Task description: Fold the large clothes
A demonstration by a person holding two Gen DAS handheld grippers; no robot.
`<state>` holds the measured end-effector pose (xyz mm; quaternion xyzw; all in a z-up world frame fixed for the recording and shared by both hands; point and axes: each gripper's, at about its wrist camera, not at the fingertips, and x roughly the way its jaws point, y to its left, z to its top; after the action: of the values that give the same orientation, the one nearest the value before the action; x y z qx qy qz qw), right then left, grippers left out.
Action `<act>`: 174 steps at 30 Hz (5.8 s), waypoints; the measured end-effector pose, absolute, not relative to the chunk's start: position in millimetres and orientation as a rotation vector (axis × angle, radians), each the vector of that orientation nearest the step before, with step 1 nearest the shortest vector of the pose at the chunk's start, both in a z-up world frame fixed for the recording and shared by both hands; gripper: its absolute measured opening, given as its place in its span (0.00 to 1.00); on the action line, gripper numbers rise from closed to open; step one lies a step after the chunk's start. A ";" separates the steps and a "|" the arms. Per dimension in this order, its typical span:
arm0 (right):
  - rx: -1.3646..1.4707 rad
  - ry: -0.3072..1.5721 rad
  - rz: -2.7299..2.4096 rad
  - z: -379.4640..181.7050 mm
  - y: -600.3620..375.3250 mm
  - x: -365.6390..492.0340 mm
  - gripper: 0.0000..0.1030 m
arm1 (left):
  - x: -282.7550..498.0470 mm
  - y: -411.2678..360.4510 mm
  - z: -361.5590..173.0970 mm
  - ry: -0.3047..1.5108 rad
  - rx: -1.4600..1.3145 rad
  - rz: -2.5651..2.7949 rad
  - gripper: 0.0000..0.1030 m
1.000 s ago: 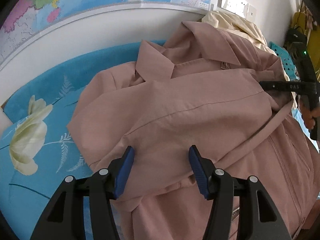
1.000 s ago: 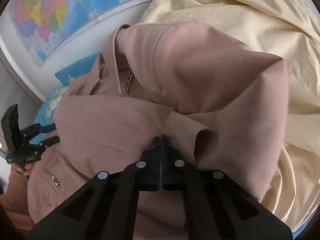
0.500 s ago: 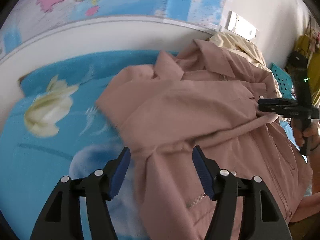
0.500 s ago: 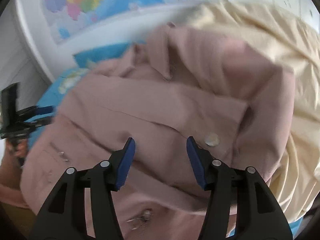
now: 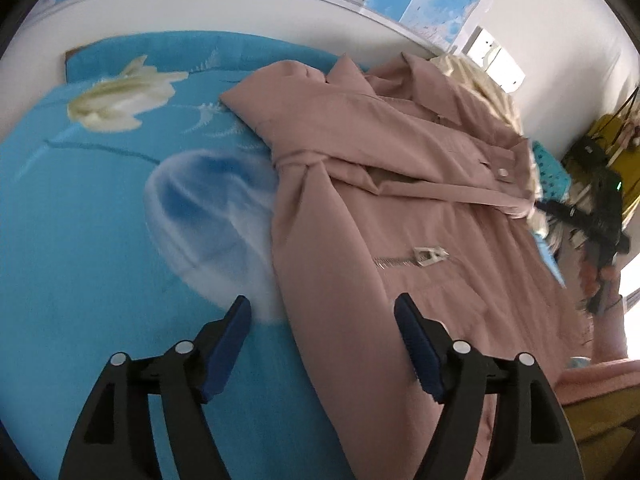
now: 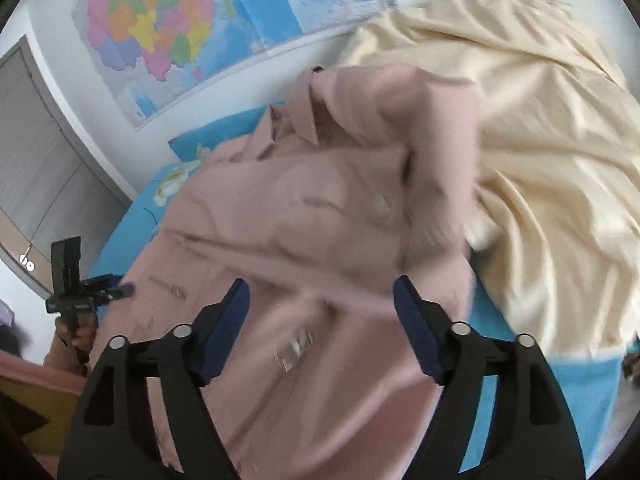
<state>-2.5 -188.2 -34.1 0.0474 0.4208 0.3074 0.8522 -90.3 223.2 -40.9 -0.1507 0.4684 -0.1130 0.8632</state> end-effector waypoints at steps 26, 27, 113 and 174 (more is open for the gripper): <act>0.266 0.984 0.601 -92.9 -247.1 -86.5 0.85 | -144.5 170.2 -42.1 1.006 -0.250 -0.319 0.80; 0.269 0.982 0.607 -93.0 -247.8 -88.2 0.85 | -145.9 168.6 -42.3 1.007 -0.254 -0.321 0.81; 0.618 0.747 0.916 24.6 -216.7 -39.6 0.06 | -78.8 234.1 82.6 0.879 -0.527 -0.354 0.03; -0.046 0.875 0.544 -1.9 -101.0 85.9 0.67 | 111.8 263.5 35.2 1.091 -0.521 -0.229 0.41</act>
<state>85.9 -101.0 -1.9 -0.0221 0.4183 0.2600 0.8700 111.8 263.5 35.2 -0.2443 0.5118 -0.1076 0.8166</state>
